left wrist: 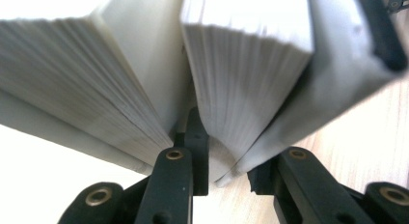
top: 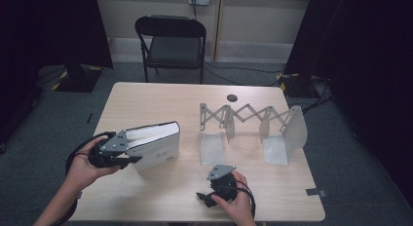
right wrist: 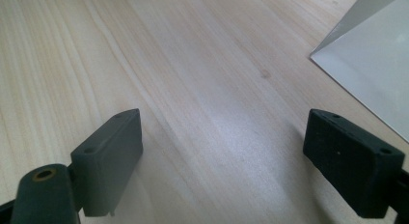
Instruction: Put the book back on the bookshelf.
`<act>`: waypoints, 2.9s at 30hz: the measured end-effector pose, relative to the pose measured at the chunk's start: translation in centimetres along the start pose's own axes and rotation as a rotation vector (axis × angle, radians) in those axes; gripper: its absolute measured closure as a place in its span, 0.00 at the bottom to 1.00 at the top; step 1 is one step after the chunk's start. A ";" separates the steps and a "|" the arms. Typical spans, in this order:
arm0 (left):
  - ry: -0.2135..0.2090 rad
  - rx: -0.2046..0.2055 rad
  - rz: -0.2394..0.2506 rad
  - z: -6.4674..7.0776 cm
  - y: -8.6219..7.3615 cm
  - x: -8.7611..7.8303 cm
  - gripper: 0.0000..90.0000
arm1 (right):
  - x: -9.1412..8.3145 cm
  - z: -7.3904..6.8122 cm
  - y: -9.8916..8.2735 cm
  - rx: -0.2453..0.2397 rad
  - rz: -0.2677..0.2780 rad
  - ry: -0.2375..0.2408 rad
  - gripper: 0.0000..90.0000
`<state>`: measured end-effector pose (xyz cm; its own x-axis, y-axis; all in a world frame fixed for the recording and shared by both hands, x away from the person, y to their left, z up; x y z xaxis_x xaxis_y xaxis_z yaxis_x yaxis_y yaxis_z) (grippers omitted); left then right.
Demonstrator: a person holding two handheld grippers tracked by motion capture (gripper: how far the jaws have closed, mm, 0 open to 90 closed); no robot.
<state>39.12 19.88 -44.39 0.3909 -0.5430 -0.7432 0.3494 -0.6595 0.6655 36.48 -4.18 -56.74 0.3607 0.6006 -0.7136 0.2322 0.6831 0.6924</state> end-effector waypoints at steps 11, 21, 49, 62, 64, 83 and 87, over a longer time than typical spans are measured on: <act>-0.001 -0.022 -0.025 -0.4 0.1 0.0 0.83 | 0.0 0.1 -0.1 0.007 0.040 -0.014 0.14; 0.008 -0.039 -0.046 -0.8 0.1 0.0 0.82 | 0.1 0.1 -0.1 0.007 0.041 -0.015 0.14; 0.055 -0.032 -0.048 -1.9 1.0 0.4 0.71 | 0.0 0.1 -0.1 0.008 0.040 -0.014 0.14; -0.024 -0.058 -0.060 -0.5 1.0 0.1 0.83 | 0.1 0.1 0.0 0.006 0.041 -0.013 0.14; -0.042 -0.058 -0.062 -0.2 0.8 -0.1 0.83 | 0.1 0.1 -0.1 0.006 0.041 -0.013 0.14; -0.115 0.015 -0.063 1.7 -0.8 -1.8 0.82 | 0.2 0.3 0.1 0.017 0.038 -0.026 0.15; -0.100 0.011 -0.055 1.3 -0.7 -2.1 0.79 | 0.2 0.3 0.1 0.018 0.011 -0.023 0.16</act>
<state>36.95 20.76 -43.41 0.2846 -0.5545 -0.7820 0.3583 -0.6951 0.6233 36.81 -4.10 -56.73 0.3837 0.5983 -0.7034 0.2440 0.6690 0.7021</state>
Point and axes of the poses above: each handheld gripper's, and its own axes: x roughly forward along the jaws, y roughly out of its top, z roughly to its right, the point moved 10 cm from there along x, roughly forward along the jaws, and after that the axes turned 9 degrees about -x, right-handed, at the moved point
